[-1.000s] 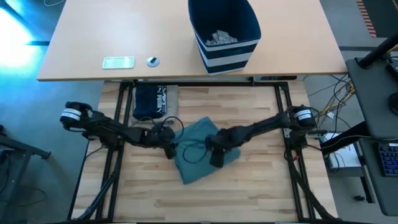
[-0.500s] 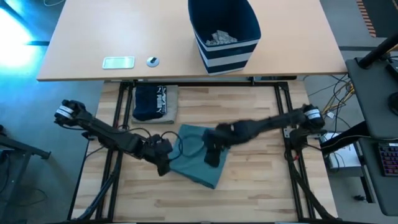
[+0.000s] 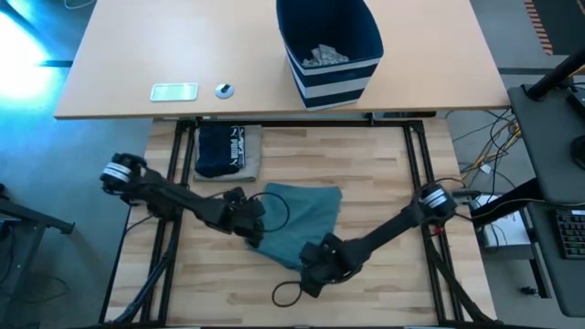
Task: Fold Laundry from Bin
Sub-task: Fold the gray pants, then remove the white shirt from the laundry bin
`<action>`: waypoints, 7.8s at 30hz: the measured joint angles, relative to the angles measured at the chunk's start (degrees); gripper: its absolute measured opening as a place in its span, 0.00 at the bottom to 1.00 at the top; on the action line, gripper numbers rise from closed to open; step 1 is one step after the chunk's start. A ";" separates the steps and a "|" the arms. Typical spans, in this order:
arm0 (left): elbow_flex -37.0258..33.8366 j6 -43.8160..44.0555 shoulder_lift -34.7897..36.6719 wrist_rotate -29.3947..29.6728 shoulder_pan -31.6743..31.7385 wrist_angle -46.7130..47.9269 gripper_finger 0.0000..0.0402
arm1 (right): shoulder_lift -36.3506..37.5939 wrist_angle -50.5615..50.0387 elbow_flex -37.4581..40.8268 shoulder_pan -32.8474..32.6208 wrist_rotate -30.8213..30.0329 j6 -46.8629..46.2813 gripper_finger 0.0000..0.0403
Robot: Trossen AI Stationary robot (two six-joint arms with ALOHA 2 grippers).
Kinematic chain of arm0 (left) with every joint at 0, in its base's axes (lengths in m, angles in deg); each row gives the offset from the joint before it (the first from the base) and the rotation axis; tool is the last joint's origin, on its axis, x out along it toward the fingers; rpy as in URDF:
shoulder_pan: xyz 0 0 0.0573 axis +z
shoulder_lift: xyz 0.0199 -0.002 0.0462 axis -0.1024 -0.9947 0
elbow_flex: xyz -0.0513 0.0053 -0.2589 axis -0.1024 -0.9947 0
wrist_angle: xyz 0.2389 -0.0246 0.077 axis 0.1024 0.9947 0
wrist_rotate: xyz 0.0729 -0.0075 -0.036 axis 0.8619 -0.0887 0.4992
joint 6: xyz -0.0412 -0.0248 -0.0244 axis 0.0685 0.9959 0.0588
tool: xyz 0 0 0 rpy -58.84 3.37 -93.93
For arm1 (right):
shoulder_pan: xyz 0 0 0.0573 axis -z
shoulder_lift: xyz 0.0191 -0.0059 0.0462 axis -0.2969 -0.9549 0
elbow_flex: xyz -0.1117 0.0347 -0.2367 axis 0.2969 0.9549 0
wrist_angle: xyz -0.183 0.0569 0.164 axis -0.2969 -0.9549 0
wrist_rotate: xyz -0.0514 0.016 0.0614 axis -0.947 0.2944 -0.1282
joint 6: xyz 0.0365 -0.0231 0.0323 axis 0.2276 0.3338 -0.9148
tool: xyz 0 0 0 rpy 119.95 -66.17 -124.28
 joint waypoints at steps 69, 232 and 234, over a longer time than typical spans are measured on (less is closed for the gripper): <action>28.93 -28.49 19.11 -16.73 36.11 -18.87 0.48 | 13.11 -6.66 -31.95 79.26 28.71 79.10 0.60; 85.10 -27.70 3.02 -6.85 17.77 33.86 0.67 | 46.09 -37.94 -0.81 14.67 -1.98 20.62 0.02; 85.10 -23.65 2.78 -0.71 9.69 36.30 0.66 | 45.67 -38.41 2.11 13.77 -2.00 15.18 0.02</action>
